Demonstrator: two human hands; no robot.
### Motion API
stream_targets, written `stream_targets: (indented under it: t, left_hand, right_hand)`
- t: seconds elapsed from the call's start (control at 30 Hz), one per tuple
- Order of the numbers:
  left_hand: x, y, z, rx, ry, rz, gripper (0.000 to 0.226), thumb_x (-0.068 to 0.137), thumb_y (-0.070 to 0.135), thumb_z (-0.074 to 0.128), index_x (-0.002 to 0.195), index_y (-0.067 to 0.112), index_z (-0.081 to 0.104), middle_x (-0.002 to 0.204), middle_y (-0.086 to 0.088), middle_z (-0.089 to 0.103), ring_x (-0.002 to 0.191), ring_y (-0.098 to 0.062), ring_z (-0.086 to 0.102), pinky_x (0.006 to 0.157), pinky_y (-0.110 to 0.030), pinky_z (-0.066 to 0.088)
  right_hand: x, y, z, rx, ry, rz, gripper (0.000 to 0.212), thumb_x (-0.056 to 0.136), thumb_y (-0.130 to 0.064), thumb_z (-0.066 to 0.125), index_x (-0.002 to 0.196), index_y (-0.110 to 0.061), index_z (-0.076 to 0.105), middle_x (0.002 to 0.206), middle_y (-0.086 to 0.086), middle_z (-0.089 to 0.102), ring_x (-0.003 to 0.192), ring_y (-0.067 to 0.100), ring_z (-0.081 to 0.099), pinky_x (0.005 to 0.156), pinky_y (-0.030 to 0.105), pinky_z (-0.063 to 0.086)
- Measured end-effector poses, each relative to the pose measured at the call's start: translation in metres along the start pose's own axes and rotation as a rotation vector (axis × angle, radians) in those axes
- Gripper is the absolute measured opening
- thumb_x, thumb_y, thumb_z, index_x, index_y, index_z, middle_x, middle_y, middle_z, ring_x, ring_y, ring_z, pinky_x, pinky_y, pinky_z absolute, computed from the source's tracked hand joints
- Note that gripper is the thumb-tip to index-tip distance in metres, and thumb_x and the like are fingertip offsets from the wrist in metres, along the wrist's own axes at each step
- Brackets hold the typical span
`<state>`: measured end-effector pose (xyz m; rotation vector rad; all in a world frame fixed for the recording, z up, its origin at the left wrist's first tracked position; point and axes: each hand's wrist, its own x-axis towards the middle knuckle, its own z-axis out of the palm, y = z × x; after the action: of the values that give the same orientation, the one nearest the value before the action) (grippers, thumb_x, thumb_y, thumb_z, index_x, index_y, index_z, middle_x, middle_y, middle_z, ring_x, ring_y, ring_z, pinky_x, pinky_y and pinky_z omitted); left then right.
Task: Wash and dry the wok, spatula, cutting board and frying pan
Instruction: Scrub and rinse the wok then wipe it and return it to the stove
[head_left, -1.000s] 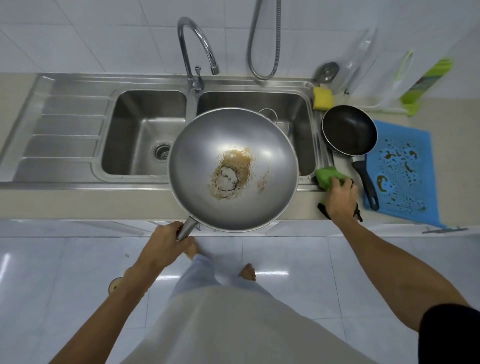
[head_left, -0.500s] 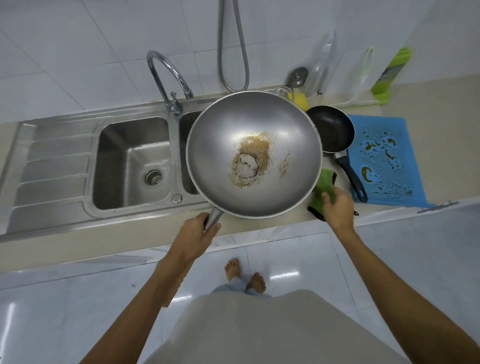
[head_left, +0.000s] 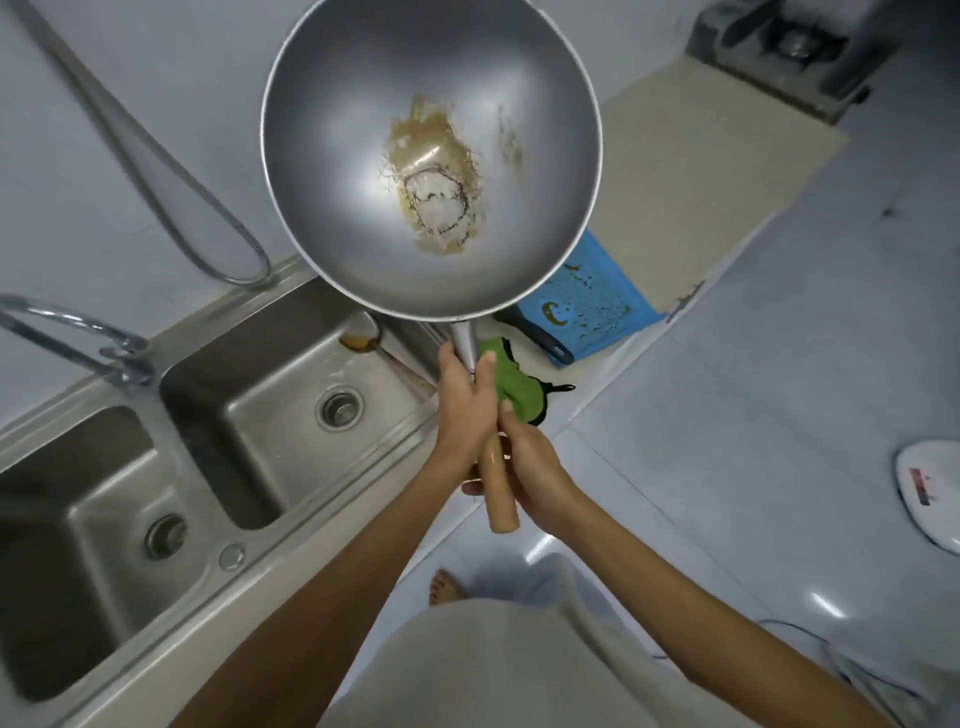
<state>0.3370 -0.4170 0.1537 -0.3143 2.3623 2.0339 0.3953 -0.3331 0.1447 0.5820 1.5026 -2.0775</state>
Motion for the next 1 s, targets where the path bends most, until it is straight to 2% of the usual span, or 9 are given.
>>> stream_targets:
  t: [0.07,0.2,0.33,0.47,0.6,0.7,0.8,0.87,1.0]
  left_hand:
    - [0.005,0.002,0.034,0.02,-0.01,0.021,0.017,0.104,0.021,0.05,0.117,0.011,0.047,0.092,-0.003,0.06,0.081,-0.007,0.06,0.071,-0.021,0.047]
    - [0.014,-0.004,0.092,0.021,-0.157,0.015,0.015,0.102,0.027,0.052,0.111,0.016,0.048,0.089,0.005,0.06,0.074,0.006,0.058,0.067,-0.01,0.045]
    - [0.042,-0.007,0.149,0.035,-0.46,-0.086,0.011,0.104,0.024,0.052,0.107,0.016,0.058,0.087,-0.005,0.065,0.08,-0.015,0.063,0.078,-0.039,0.054]
    - [0.07,0.004,0.233,0.19,-0.654,-0.129,0.025,0.105,0.018,0.05,0.126,0.007,0.056,0.108,-0.016,0.071,0.089,-0.021,0.07,0.081,-0.033,0.055]
    - [0.078,0.018,0.328,0.256,-0.784,-0.147,0.024,0.105,0.019,0.049,0.128,0.016,0.056,0.106,-0.003,0.072,0.079,-0.01,0.072,0.074,-0.025,0.052]
    - [0.087,0.024,0.389,0.286,-0.9,-0.189,0.045,0.103,0.032,0.055,0.145,0.022,0.044,0.127,0.004,0.066,0.093,-0.009,0.071,0.077,-0.02,0.053]
    - [0.102,0.025,0.437,0.557,-1.003,-0.039,0.069,0.101,0.039,0.055,0.159,0.02,0.023,0.156,0.001,0.04,0.125,-0.015,0.055,0.098,-0.023,0.047]
    - [0.116,0.021,0.468,0.816,-1.078,0.191,0.077,0.102,0.044,0.051,0.161,0.016,0.01,0.166,-0.001,0.019,0.149,-0.022,0.027,0.121,-0.034,0.024]
    - [0.148,0.022,0.538,0.978,-1.166,0.438,0.077,0.105,0.043,0.044,0.16,0.017,-0.004,0.168,-0.001,-0.005,0.155,-0.024,0.0,0.125,-0.04,0.004]
  right_hand:
    - [0.001,-0.009,-0.017,-0.023,0.107,-0.022,0.06,0.105,-0.056,0.031,0.108,-0.01,0.069,0.086,0.014,0.076,0.072,0.03,0.074,0.059,0.039,0.06]
    - [0.006,-0.019,-0.071,-0.093,0.328,-0.105,0.07,0.099,-0.064,0.03,0.079,-0.003,0.058,0.058,0.012,0.061,0.047,0.023,0.055,0.043,0.03,0.044]
    - [0.008,-0.038,-0.147,-0.144,0.44,-0.116,0.072,0.093,-0.076,0.03,0.077,-0.011,0.059,0.053,0.004,0.058,0.044,0.017,0.052,0.042,0.028,0.042]
    - [0.007,-0.069,-0.244,-0.17,0.453,-0.081,0.079,0.085,-0.085,0.034,0.084,-0.012,0.062,0.055,0.003,0.059,0.044,0.016,0.052,0.043,0.027,0.043]
    - [0.0,-0.102,-0.337,-0.196,0.501,-0.047,0.083,0.075,-0.091,0.044,0.089,-0.011,0.061,0.055,0.0,0.056,0.044,0.013,0.048,0.042,0.025,0.042]
    - [-0.002,-0.121,-0.407,-0.237,0.54,-0.045,0.082,0.077,-0.088,0.047,0.089,-0.008,0.059,0.055,0.002,0.055,0.046,0.015,0.046,0.042,0.025,0.042]
    - [0.004,-0.139,-0.469,-0.28,0.581,-0.032,0.063,0.087,-0.073,0.054,0.084,-0.01,0.055,0.057,0.002,0.056,0.045,0.013,0.048,0.042,0.025,0.044]
    - [0.016,-0.154,-0.506,-0.37,0.595,-0.002,0.047,0.092,-0.052,0.064,0.085,-0.006,0.055,0.065,0.006,0.06,0.043,0.01,0.051,0.042,0.026,0.046]
    - [0.052,-0.194,-0.574,-0.449,0.602,0.06,0.023,0.09,-0.027,0.063,0.089,-0.005,0.06,0.071,0.008,0.062,0.044,0.01,0.053,0.043,0.025,0.046]
